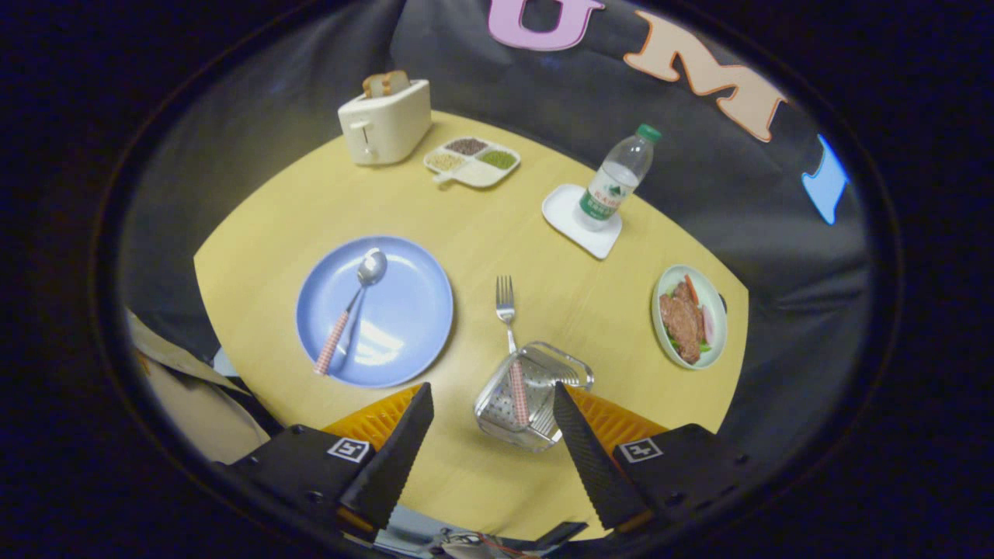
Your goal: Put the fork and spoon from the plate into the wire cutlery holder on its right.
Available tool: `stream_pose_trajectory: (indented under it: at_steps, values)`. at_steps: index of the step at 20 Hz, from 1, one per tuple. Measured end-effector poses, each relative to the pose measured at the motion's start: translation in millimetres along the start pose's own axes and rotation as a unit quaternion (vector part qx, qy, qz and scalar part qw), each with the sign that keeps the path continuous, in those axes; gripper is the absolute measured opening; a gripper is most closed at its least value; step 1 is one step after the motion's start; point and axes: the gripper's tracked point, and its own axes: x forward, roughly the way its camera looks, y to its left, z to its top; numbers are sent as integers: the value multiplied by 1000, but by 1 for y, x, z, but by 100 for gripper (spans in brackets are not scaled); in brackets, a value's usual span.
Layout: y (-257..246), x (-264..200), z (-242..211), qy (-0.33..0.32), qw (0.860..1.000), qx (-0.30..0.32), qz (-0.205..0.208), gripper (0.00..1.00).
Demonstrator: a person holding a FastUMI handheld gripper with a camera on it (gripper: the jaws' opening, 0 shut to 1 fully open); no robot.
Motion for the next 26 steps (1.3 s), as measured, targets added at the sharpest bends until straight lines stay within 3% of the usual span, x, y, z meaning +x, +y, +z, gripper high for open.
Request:
stream_pose_trajectory:
  at_steps: [4, 9, 16, 23, 26]
  values:
    - [28, -14, 24, -105, 994, 13, -18, 99]
    - [72, -4, 25, -150, 986, 78, -13, 99]
    - [129, 40, 13, -139, 987, 77, -2, 99]
    - [169, 80, -17, -79, 994, 79, 12, 95]
    - [174, 92, -27, -56, 995, 81, 16, 77]
